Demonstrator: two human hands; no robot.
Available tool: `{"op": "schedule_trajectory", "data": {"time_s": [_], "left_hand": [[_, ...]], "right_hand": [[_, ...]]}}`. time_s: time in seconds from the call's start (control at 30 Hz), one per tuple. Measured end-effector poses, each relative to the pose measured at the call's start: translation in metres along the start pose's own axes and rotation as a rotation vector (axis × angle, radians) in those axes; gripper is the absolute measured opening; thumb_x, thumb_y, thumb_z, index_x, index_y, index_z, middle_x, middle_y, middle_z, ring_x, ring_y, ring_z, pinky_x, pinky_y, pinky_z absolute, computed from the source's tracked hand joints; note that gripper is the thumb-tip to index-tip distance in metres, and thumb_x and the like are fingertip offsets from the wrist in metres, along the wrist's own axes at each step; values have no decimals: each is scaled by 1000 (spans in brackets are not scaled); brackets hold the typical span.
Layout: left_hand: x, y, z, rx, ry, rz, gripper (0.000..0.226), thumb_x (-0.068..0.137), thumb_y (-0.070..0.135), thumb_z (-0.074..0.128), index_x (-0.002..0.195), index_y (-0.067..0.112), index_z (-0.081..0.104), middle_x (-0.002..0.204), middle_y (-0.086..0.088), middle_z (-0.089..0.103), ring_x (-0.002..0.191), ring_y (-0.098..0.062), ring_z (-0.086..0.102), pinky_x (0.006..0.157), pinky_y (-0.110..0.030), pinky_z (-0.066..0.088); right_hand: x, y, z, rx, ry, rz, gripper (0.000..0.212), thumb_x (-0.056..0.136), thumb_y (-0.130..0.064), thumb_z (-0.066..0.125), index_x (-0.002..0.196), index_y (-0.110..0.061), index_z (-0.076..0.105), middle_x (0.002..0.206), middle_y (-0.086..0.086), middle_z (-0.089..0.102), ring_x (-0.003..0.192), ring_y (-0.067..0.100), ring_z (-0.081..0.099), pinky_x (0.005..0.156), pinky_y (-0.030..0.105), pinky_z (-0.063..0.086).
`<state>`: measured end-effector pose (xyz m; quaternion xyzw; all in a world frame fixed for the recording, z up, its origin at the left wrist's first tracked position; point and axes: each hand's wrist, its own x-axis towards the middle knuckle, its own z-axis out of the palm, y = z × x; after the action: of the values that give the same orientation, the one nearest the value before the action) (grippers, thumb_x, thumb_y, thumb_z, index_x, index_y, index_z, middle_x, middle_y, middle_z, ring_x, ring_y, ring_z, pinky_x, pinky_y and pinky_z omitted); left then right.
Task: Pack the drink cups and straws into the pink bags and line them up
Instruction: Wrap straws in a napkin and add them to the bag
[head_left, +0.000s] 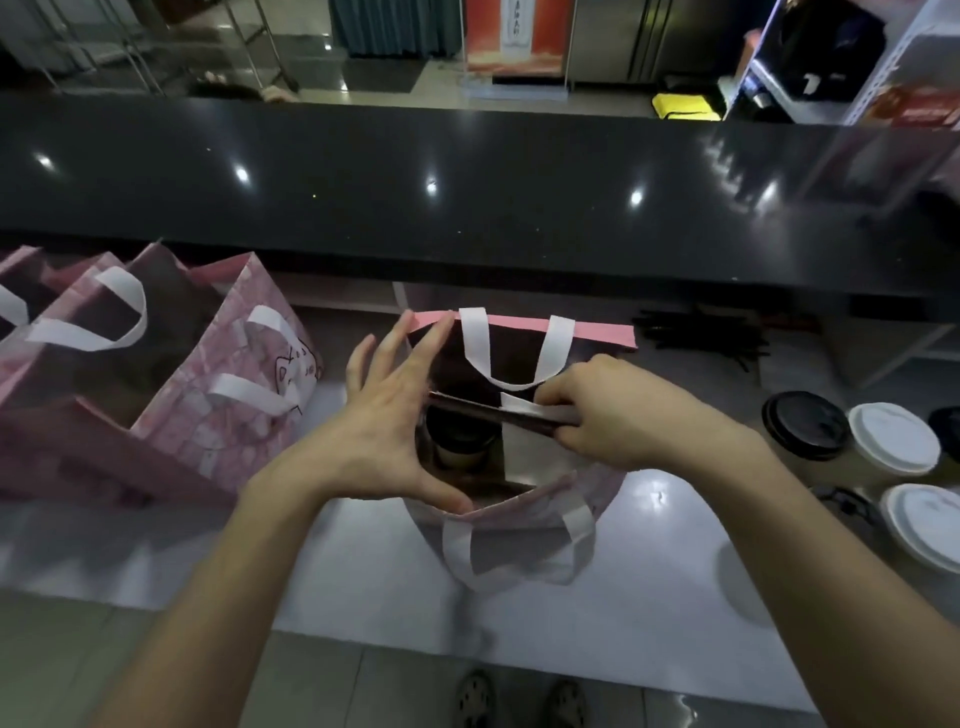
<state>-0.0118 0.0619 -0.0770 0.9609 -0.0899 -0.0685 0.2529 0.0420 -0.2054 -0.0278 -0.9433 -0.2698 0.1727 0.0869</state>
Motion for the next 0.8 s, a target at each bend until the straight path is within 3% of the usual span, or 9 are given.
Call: {"op": "schedule_trajectory", "data": {"time_s": [0.17,0.27,0.33,0.37,0.47,0.57,0.67,0.73,0.8], "left_hand": [[-4,-3,-2,-49,17,20,170,38,83,93,162,62,-21,175,19,-28,156,-13,-44,132,-54,-11],[-3,-1,-2,-68,18,87,164,40,83,91,163,63,-16,162,40,-27,134,15,-55,123,-45,-6],[-1,-1,-3,-29,53,167,152,49,85,86,169,54,-3,154,55,-24,134,21,-51,123,-42,-9],[1,-2,-4,-10,89,197,142,55,84,85,171,49,9,156,56,-14,140,20,-46,126,-43,-11],[6,-4,-8,-25,217,213,106,71,75,85,161,38,44,160,28,31,160,11,-17,134,-44,-9],[8,-8,-7,-99,407,267,73,79,60,90,140,27,68,148,15,60,160,-10,34,133,-54,19],[3,-20,-2,-229,562,277,60,78,62,90,125,30,71,133,12,66,138,-10,57,119,-34,44],[-4,-31,0,-318,529,217,68,74,71,88,125,32,67,131,13,63,128,-9,60,107,-21,47],[-8,-40,2,-399,472,154,71,75,76,84,127,33,63,131,12,62,126,-9,62,106,-21,49]], "right_hand": [[6,-14,6,-192,-64,58,18,79,2,61,71,-15,57,72,5,57,68,26,57,53,37,41],[11,-27,13,-153,-101,17,19,82,-4,67,95,-16,75,92,6,71,84,28,68,68,39,60],[12,-26,16,-125,-119,-5,27,89,-16,76,115,-22,78,107,4,75,94,27,71,82,44,64],[11,-22,15,-84,-101,-11,32,92,-24,79,124,-25,77,112,1,76,97,24,71,85,44,64],[0,-8,12,190,84,-44,31,99,-36,77,130,-33,75,113,-10,77,99,8,72,91,34,62],[-20,9,18,567,484,-102,16,96,-33,81,112,-30,82,100,-15,80,95,5,76,89,27,62],[-43,30,34,854,762,-94,28,86,-45,86,105,-26,80,100,-6,80,93,19,77,86,35,63],[-55,45,49,983,788,-22,46,77,-57,91,108,-26,78,106,-3,78,98,24,76,89,39,63],[-60,59,65,1066,732,67,54,75,-54,95,114,-23,74,117,-2,76,105,25,74,91,39,63]]}}
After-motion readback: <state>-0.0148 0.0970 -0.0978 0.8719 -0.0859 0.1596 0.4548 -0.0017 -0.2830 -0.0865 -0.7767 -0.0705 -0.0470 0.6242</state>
